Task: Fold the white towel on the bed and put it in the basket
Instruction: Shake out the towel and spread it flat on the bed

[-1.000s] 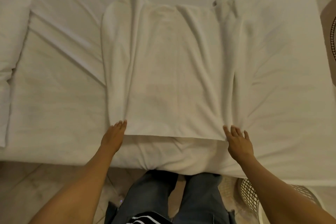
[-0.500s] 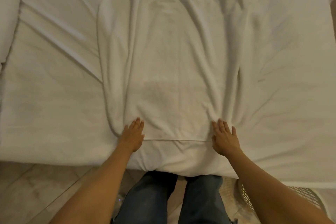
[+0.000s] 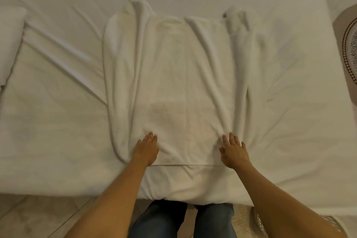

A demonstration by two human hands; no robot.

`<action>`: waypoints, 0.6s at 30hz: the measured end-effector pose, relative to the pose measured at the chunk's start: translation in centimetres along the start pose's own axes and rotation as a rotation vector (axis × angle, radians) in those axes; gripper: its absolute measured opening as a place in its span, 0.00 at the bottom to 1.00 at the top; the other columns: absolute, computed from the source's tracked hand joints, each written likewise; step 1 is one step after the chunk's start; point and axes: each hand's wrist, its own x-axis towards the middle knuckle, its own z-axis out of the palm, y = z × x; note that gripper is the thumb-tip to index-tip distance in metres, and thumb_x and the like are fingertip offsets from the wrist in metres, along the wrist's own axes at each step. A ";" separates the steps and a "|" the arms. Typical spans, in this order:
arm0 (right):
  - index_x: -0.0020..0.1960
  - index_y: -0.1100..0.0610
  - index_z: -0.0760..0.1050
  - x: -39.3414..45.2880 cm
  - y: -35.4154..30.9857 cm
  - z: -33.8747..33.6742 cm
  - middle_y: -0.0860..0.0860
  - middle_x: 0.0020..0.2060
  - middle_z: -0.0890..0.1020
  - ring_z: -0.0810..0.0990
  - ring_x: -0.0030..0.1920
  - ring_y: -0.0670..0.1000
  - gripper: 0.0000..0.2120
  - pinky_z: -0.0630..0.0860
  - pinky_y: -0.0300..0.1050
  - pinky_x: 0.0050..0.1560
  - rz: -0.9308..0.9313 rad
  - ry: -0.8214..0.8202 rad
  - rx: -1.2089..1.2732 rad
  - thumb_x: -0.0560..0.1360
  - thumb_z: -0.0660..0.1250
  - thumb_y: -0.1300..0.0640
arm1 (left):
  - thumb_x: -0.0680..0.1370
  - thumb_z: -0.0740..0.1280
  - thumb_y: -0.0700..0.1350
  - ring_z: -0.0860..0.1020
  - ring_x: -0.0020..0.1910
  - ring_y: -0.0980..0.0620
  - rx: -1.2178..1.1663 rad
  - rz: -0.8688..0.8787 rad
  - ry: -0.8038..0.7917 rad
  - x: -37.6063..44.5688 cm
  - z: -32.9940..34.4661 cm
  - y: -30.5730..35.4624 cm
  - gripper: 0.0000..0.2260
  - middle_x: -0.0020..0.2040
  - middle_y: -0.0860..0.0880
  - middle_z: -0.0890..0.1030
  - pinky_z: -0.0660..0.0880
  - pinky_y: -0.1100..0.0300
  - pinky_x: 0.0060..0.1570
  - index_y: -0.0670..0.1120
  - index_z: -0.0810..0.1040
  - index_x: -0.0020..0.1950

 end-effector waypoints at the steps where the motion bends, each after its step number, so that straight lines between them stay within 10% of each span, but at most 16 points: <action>1: 0.77 0.55 0.45 0.1 -0.1 -0.9 0.56 0.77 0.46 0.45 0.77 0.56 0.27 0.47 0.56 0.75 0.004 0.017 0.000 0.81 0.47 0.49 | 0.84 0.48 0.50 0.48 0.79 0.47 0.009 0.007 0.016 0.2 -1.1 0.1 0.26 0.79 0.43 0.44 0.51 0.48 0.76 0.41 0.45 0.78; 18: 0.77 0.56 0.44 3.7 3.5 -9.1 0.57 0.77 0.46 0.44 0.77 0.56 0.27 0.49 0.55 0.75 0.135 0.204 0.182 0.82 0.47 0.49 | 0.84 0.48 0.51 0.47 0.79 0.47 0.173 0.205 0.226 8.2 -16.1 8.7 0.26 0.79 0.43 0.43 0.51 0.48 0.76 0.42 0.45 0.78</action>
